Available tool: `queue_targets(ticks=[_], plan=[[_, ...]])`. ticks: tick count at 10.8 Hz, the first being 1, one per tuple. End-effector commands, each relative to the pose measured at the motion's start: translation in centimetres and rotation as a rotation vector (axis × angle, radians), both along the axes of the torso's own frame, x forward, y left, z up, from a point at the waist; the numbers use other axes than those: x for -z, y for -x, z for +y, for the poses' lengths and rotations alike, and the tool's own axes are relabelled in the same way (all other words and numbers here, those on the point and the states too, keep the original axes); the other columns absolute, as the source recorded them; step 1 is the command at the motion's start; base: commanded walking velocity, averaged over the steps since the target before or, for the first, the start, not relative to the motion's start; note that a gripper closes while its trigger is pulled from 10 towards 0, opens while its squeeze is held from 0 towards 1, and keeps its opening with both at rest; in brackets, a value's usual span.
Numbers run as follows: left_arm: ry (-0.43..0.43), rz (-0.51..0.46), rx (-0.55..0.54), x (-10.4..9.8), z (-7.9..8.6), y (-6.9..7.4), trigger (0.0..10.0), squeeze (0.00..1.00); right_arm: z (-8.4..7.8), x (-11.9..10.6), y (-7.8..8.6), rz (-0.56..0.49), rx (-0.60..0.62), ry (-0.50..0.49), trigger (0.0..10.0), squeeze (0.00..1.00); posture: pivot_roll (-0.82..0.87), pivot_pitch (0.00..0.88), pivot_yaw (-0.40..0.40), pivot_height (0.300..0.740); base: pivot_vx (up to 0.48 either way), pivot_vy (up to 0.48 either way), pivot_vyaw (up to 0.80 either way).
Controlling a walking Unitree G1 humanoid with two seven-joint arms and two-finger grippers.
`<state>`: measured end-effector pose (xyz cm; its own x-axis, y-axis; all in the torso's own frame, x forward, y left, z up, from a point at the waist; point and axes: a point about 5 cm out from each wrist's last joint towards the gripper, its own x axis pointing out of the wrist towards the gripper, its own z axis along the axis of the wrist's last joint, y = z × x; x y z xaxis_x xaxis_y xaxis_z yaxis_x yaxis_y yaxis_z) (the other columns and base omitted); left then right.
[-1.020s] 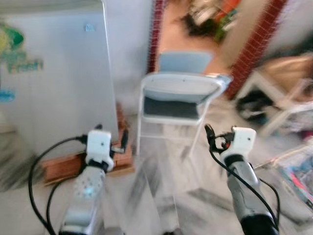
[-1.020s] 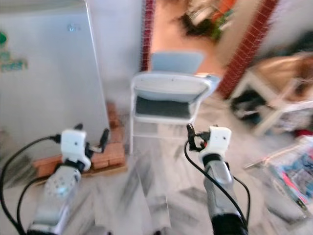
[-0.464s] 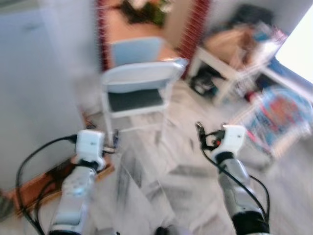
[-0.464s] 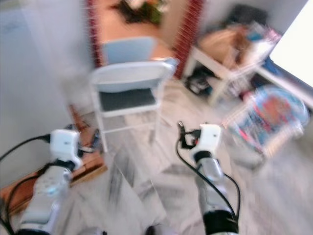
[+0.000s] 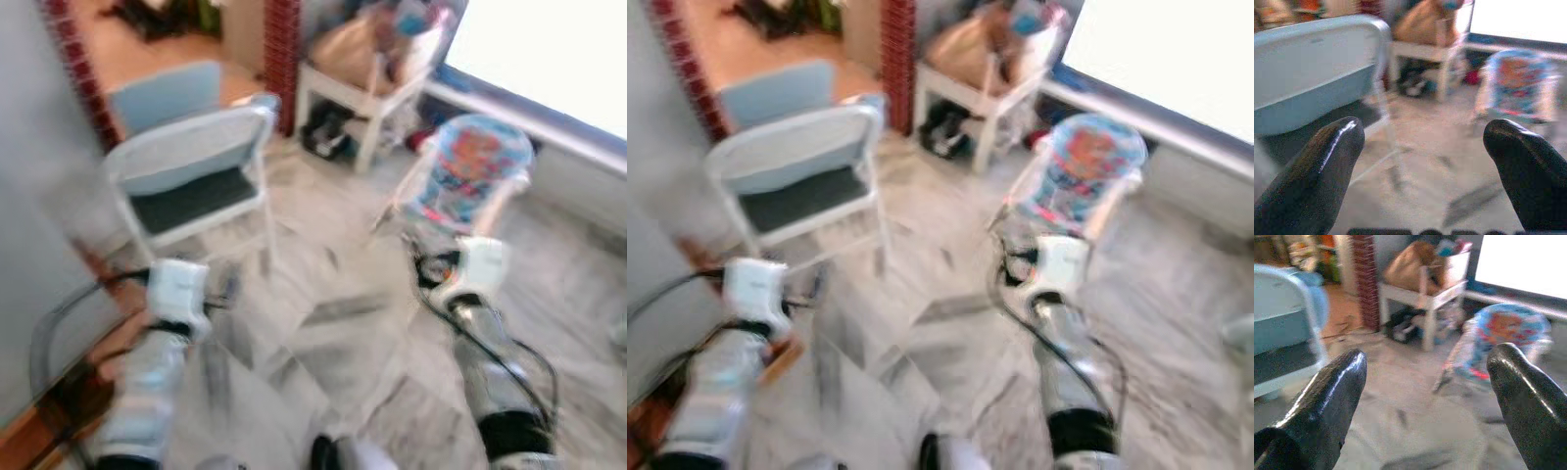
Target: Restocking fridge
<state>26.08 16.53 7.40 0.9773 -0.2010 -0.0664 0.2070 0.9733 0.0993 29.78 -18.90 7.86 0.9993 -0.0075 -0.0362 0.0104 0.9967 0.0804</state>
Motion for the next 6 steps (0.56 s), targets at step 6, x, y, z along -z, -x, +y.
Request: queue_targets(ticks=[6], plan=[[-0.059, 0.053, -0.029, 1.3, 1.0, 0.3, 10.0, 0.00, 0.2, 1.1, 1.4, 0.028, 0.007, -0.046, 10.0, 0.00, 0.12, 0.041, -0.066, 0.740, 0.000, 0.000, -0.80]])
